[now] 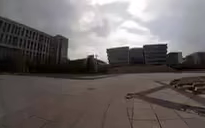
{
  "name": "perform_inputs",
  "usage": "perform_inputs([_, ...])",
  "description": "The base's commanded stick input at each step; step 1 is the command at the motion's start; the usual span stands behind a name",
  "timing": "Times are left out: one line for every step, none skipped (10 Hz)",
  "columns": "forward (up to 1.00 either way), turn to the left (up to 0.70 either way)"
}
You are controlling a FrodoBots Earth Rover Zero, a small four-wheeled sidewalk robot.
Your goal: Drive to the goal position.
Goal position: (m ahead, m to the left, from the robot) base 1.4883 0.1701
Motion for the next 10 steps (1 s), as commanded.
perform_inputs([0.06,0.00])
perform_inputs([0.00,0.00])
perform_inputs([0.08,0.00])
perform_inputs([0.24,0.00])
perform_inputs([0.40,0.00])
perform_inputs([0.52,0.00])
perform_inputs([0.60,0.00])
perform_inputs([0.69,0.00])
perform_inputs([0.70,0.00])
perform_inputs([0.70,0.00])
